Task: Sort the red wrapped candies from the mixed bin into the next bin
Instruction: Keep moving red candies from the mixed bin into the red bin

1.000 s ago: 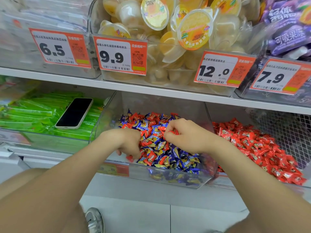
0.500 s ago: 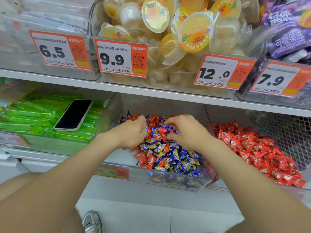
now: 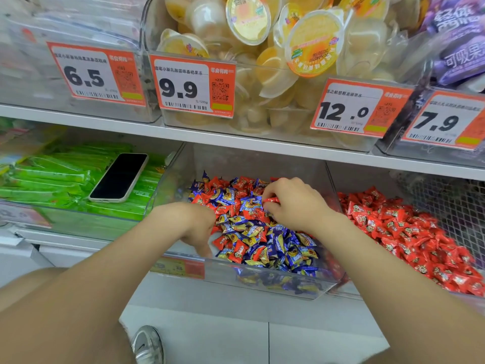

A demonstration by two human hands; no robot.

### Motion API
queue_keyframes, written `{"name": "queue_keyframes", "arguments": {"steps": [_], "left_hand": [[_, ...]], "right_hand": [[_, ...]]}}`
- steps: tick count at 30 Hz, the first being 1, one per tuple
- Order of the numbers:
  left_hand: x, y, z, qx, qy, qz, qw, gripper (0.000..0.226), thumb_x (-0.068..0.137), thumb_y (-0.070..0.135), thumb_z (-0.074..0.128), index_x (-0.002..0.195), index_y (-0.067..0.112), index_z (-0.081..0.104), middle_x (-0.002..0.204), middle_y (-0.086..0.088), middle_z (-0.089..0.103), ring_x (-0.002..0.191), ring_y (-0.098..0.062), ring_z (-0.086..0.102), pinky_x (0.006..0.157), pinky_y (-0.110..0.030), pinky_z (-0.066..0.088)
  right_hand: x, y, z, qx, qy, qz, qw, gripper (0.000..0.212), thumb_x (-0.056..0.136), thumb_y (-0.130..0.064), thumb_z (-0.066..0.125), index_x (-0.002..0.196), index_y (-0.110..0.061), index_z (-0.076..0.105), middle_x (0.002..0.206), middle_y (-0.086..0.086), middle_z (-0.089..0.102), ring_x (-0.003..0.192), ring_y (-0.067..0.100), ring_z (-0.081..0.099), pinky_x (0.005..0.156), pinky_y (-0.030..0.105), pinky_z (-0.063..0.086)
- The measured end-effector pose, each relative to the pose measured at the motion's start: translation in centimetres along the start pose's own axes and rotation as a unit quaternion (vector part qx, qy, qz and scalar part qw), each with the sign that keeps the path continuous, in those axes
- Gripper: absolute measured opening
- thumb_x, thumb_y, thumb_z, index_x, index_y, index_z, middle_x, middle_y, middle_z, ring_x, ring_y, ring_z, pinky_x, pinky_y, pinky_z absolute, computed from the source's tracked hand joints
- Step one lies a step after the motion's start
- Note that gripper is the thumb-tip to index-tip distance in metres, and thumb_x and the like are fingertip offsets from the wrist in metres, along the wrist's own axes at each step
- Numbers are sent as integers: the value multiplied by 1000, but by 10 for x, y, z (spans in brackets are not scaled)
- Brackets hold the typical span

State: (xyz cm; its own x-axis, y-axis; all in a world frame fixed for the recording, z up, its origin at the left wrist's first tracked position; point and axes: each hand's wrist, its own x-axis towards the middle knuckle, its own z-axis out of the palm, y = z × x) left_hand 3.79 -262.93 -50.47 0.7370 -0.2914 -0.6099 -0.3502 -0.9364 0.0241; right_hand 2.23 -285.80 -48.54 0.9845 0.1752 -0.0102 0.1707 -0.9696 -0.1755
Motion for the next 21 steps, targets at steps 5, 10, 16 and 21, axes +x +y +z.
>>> {"name": "queue_keyframes", "arguments": {"steps": [5, 10, 16, 21], "left_hand": [[0, 7, 8, 82, 0, -41, 996, 11, 93, 15, 73, 96, 5, 70, 109, -14, 76, 76, -23, 61, 74, -35, 58], [-5, 12, 9, 103, 13, -17, 994, 23, 94, 7, 68, 116, -1, 66, 105, -19, 68, 102, -32, 70, 88, -41, 59], [6, 0, 5, -119, 133, 38, 983, 39, 96, 23, 54, 60, 14, 41, 60, -4, 41, 58, -24, 40, 58, -35, 35], [9, -1, -3, -202, 208, 30, 957, 36, 101, 23, 48, 68, 7, 49, 60, -11, 59, 51, -31, 69, 48, -35, 61]], "right_hand": [[-8, 0, -10, 126, 8, -14, 992, 22, 102, -25, 49, 95, -22, 70, 74, -2, 70, 71, 24, 71, 67, 43, 59], [-13, -3, 3, -29, -28, 6, 999, 34, 95, -59, 66, 111, -30, 67, 104, 0, 67, 98, 28, 64, 76, 39, 46], [-7, -15, 11, -61, -22, 10, 998, 18, 93, -42, 74, 104, -27, 74, 100, 1, 65, 91, 30, 67, 75, 38, 50], [-5, -19, 7, -3, -13, 22, 1000, 19, 92, -29, 59, 81, -17, 69, 81, 2, 67, 74, 29, 66, 69, 41, 57]]}}
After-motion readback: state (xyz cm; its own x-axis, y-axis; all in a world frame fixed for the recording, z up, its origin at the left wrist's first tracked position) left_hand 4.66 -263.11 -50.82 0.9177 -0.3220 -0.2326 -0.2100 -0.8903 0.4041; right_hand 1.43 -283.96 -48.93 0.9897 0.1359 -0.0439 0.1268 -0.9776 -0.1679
